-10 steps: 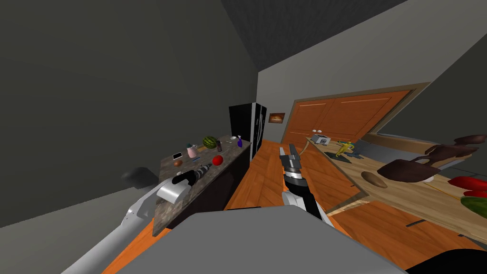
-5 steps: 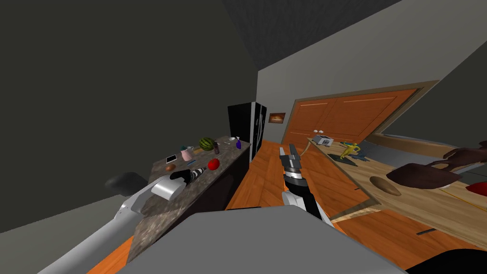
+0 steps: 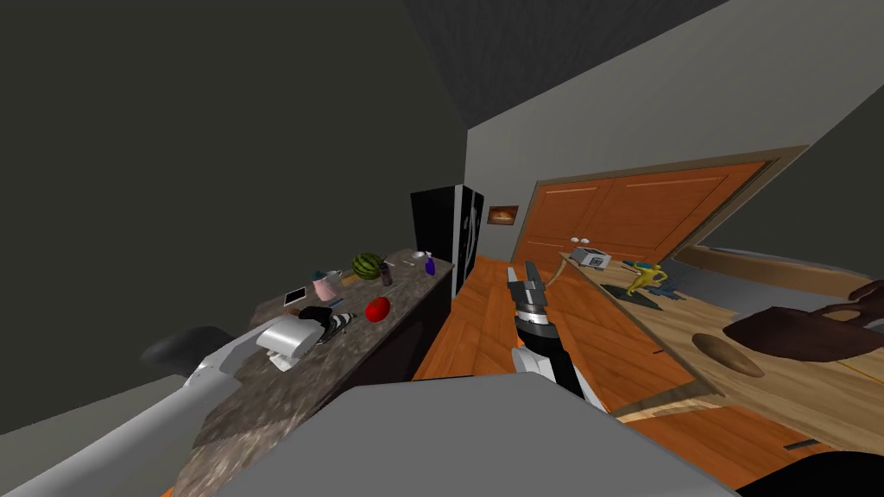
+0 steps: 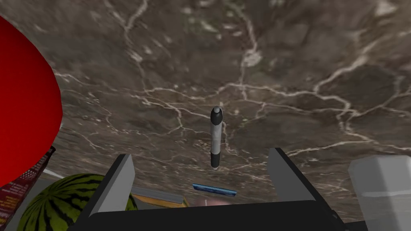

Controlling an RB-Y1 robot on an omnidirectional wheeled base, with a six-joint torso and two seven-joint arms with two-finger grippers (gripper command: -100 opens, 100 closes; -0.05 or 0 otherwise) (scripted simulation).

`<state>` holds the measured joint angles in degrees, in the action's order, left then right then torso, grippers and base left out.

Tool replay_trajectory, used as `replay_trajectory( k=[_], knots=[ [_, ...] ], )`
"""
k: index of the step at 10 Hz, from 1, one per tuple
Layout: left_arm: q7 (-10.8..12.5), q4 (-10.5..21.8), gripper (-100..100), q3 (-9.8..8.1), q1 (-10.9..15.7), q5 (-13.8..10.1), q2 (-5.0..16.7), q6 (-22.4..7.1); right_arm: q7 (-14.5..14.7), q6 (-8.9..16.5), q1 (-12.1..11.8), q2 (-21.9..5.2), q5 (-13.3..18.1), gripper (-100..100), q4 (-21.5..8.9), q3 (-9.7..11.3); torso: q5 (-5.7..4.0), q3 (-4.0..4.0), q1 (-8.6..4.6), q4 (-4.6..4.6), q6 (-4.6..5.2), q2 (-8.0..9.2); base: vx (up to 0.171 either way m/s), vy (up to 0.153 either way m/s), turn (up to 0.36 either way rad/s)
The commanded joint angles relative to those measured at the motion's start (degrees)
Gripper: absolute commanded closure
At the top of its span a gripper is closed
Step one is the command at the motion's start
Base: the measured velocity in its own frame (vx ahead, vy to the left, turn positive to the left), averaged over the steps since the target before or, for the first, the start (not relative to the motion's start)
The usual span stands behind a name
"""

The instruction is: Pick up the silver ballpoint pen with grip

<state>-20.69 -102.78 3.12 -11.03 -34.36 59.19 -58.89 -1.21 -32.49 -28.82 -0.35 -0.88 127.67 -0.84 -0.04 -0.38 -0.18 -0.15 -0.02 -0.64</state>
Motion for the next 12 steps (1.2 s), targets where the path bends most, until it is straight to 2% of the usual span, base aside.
replay_trajectory(
  k=[1, 3, 4, 5, 6, 8, 9, 11, 12],
  knots=[
    [-0.88, 1.44, -100, -0.35, -0.83, -1.92, 2.54, -2.01, 0.00, 0.00, 0.00, 0.00, 0.00, 0, 0.00, 0.00, 0.00, 0.00, 0.00, 0.00, 0.00, 0.00, 0.149, -0.038, -0.011],
    [-1.49, 3.01, -100, -0.11, -0.97, -3.24, 4.43, -3.65, 0.00, 0.00, 0.01, 0.00, 0.00, 0, 0.00, 0.00, 0.03, 0.09, 0.10, 0.03, -0.01, 0.17, 0.094, -0.026, -0.010],
    [-1.11, 2.32, -100, -0.11, -0.45, -2.88, 3.92, -3.67, 0.00, 0.00, 0.01, 0.00, 0.00, 0, 0.00, 0.00, 0.03, 0.16, 0.11, 0.06, -0.01, 0.30, 0.032, -0.012, 0.001],
    [-1.20, 2.46, 0, -0.08, -0.44, -2.95, 4.00, -3.80, 0.00, 0.00, 0.02, 0.00, 0.00, 0, 0.00, 0.00, 0.04, 0.26, 0.15, 0.10, -0.01, 0.46, 0.007, -0.002, 0.000],
    [-1.85, 5.30, -100, 0.25, 2.43, -0.58, 1.40, -2.03, 0.00, 0.00, 0.02, 0.00, 0.00, 0, 0.00, 0.00, 0.05, 0.33, 0.18, 0.13, -0.02, 0.58, -0.128, 0.084, -0.283],
    [-1.85, 7.60, -100, 0.25, 4.92, -0.58, 1.40, -2.03, 0.00, 0.01, 0.04, -0.01, 0.00, 0, -0.01, -0.01, 0.14, 0.67, 0.59, 0.26, -0.02, 1.16, -0.117, 0.083, -0.088],
    [-1.85, 9.23, -100, 0.25, 6.49, -0.58, 1.40, -2.03, 0.00, 0.01, 0.03, -0.01, 0.00, 0, -0.01, -0.01, 0.12, 0.58, 0.46, 0.23, -0.05, 1.00, -0.010, 0.004, 0.037],
    [-1.85, 12.51, -100, 0.25, 6.49, -0.58, 1.40, -2.03, 0.00, 0.01, 0.02, 0.00, 0.00, 0, -0.01, 0.00, 0.06, 0.38, 0.20, 0.15, -0.03, 0.66, 0.015, -0.015, 0.003],
    [-2.51, 14.05, -100, 0.58, 9.18, 1.78, -1.20, -0.28, 0.00, 0.00, 0.02, 0.00, 0.00, 0, 0.00, 0.00, 0.05, 0.36, 0.18, 0.14, -0.04, 0.63, -0.108, 0.073, -0.264]
  ],
)
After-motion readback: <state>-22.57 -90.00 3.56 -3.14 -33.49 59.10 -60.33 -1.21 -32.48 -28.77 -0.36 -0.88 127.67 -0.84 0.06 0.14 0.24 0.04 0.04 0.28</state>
